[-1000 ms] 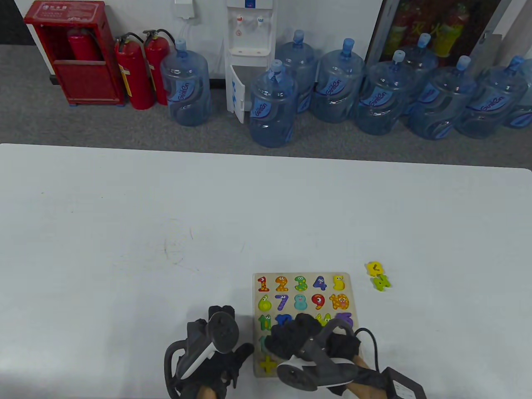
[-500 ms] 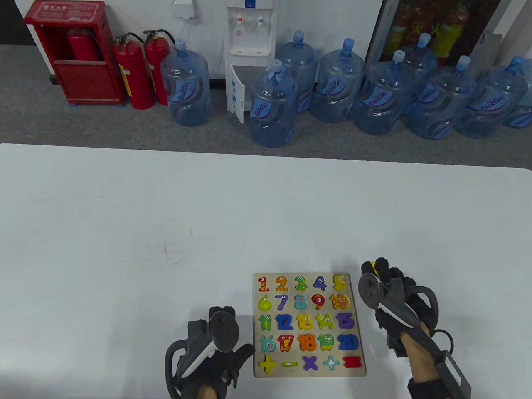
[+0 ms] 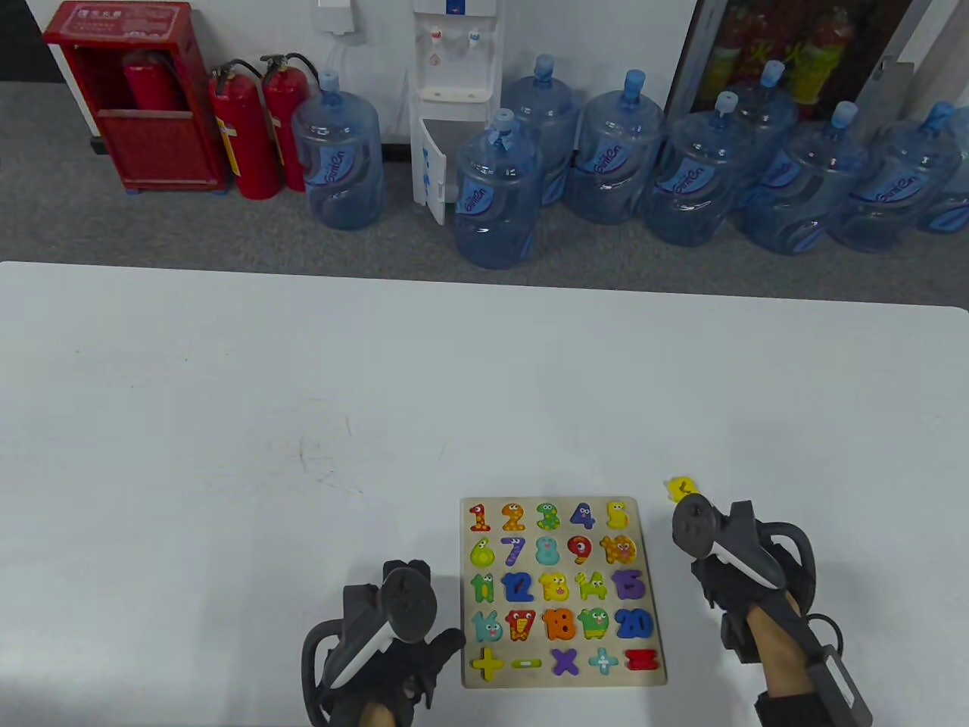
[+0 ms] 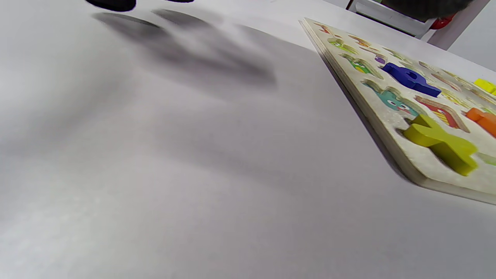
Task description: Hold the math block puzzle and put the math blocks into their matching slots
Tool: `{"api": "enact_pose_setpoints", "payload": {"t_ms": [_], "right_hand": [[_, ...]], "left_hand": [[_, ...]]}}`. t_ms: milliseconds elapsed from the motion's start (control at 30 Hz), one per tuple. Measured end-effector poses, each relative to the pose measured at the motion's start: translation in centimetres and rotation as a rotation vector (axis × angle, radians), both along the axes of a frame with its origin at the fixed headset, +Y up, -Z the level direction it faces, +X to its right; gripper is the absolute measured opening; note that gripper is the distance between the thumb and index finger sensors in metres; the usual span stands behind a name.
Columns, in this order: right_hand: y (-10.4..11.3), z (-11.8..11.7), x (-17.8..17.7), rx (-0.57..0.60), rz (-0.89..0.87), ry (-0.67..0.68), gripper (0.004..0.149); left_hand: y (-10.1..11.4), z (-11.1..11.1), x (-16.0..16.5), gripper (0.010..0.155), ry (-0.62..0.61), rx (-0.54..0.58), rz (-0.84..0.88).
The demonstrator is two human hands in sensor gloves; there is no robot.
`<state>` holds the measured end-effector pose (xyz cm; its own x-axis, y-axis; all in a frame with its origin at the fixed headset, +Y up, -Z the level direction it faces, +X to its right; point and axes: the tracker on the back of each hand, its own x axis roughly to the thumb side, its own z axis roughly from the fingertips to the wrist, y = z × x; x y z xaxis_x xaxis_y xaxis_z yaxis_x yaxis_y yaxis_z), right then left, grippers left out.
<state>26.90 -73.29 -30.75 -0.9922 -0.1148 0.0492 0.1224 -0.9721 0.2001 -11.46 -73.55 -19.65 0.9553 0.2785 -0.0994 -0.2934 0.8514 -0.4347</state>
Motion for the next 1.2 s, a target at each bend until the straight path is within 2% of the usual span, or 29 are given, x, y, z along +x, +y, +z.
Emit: {"api": "enact_pose_setpoints", "payload": {"t_ms": [100, 267, 300, 400, 500, 600, 700, 833, 1100, 1200], "right_hand": [[0.0, 1.4, 0.2, -0.008, -0.016, 0.079, 0.043], [0.2, 2.3, 1.4, -0.099, -0.24, 0.126, 0.041], [0.5, 2.3, 1.6, -0.093, -0.258, 0.121, 0.043], [1.7, 2.7, 2.4, 0.031, -0.304, 0.089, 0.043], [1.5, 3.3, 2.4, 0.048, -0.204, 0.091, 0.048], [0.8, 3.7, 1.6, 0.007, -0.032, 0.146, 0.067], [-0.2, 3.4, 1.1, -0.046, -0.063, 0.177, 0.074], [-0.7, 2.9, 1.2, 0.019, -0.116, 0.126, 0.061], [-0.1, 3.3, 0.2, 0.03, -0.055, 0.182, 0.058], [0.7, 3.7, -0.1, 0.051, -0.083, 0.195, 0.049]], "left_hand": [[0.0, 0.0, 0.0, 0.088, 0.001, -0.007, 0.0], [0.0, 0.0, 0.0, 0.088, -0.002, -0.001, 0.004], [0.0, 0.0, 0.0, 0.087, -0.001, 0.001, 0.006], [0.1, 0.1, 0.0, 0.088, -0.003, 0.01, 0.006], [0.1, 0.1, 0.1, 0.087, -0.004, 0.007, 0.005], [0.1, 0.1, 0.1, 0.087, -0.006, 0.007, 0.006], [0.1, 0.1, 0.1, 0.087, -0.006, 0.006, 0.008], [0.0, 0.1, 0.1, 0.087, -0.01, 0.004, 0.009], [0.0, 0.1, 0.1, 0.087, -0.008, 0.004, 0.012], [0.0, 0.1, 0.1, 0.087, -0.009, 0.004, 0.012]]}}
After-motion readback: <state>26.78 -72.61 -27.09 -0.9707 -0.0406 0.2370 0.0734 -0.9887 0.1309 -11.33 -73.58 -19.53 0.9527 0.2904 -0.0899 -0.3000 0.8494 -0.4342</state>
